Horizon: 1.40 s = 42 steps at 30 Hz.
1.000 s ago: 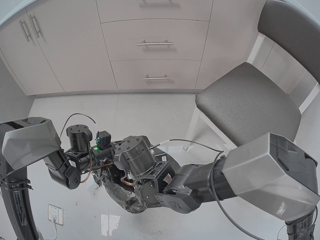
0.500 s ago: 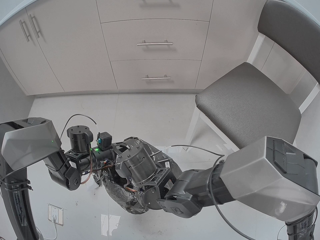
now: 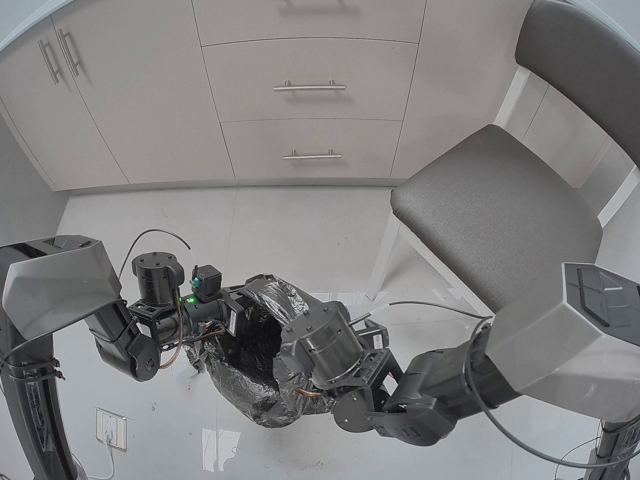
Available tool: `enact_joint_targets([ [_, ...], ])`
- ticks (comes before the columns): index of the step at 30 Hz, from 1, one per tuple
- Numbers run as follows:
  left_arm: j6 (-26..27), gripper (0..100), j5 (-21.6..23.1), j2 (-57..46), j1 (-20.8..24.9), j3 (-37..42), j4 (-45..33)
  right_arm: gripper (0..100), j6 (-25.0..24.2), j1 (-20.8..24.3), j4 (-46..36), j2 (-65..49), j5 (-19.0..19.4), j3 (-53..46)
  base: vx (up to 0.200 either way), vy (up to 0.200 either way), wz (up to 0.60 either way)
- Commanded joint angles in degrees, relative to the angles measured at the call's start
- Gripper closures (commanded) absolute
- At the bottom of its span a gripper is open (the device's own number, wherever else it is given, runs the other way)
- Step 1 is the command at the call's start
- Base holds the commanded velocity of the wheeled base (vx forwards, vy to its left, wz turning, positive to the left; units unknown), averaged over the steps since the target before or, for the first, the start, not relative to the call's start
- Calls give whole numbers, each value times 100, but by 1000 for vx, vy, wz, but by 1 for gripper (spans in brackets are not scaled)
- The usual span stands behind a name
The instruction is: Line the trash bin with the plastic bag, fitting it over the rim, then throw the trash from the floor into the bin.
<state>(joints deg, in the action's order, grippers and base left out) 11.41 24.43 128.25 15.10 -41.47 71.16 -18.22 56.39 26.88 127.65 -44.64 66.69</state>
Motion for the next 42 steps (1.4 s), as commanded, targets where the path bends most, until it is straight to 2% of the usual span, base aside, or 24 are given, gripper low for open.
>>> enact_joint_targets([
  [1, 2, 100, 0, -10, -34, 16, 3, 0, -23, -58, 476, -416, 52, -886, 0, 0, 0],
  [5, 2, 100, -8, -19, -34, 43, 3, 0, 38, -278, 986, -407, 307, -1027, 0, 0, 0],
  [9, -7, 100, 0, -10, -51, 43, 3, 0, 144, -199, 1153, -583, 544, -1185, 0, 0, 0],
  [12, -7, 100, 0, -1, -69, 43, 3, 0, 126, -23, 1170, -733, 711, -1343, 0, 0, 0],
  [13, -7, 100, 0, 8, -69, 43, 3, 0, 109, 161, 1232, -829, 913, -1528, 0, 0, 0],
  [14, -7, 100, 0, 8, -69, 43, 3, 0, 126, 214, 1258, -838, 949, -1572, 0, 0, 0],
  [15, -7, 100, 0, 8, -69, 43, 3, 0, 170, 522, 1425, -829, 993, -1765, 0, 0, 0],
  [16, -16, 100, 0, 8, -78, 43, 12, 0, 197, 627, 1496, -794, 984, -1800, 0, 0, 0],
  [18, -104, 100, 0, -10, -78, 43, 12, 0, 302, 671, 1592, -697, 984, -1774, 0, 0, 0],
  [22, -271, 100, 0, -54, -78, 95, 109, 0, 337, 179, 1671, -548, 984, -1458, 0, 0, 0],
  [23, -271, 100, 0, -72, -78, 183, 232, 0, 328, -93, 1733, -522, 984, -1326, 0, 0, 0],
  [26, -262, 100, 0, -80, -60, 227, 302, 0, 337, -252, 1777, -513, 984, -1299, 0, 0, 0],
  [27, -262, 100, 0, -80, -60, 262, 355, 0, 364, -489, 1821, -478, 993, -1220, 0, 0, 0],
  [32, -271, 100, 0, -63, -69, 271, 355, 0, 372, -946, 1821, -152, 1010, -913, 0, 0, 0],
  [42, -271, 100, 0, -36, -87, 262, 355, 0, 451, -867, 1970, 463, 1036, -842, 0, 0, 0],
])
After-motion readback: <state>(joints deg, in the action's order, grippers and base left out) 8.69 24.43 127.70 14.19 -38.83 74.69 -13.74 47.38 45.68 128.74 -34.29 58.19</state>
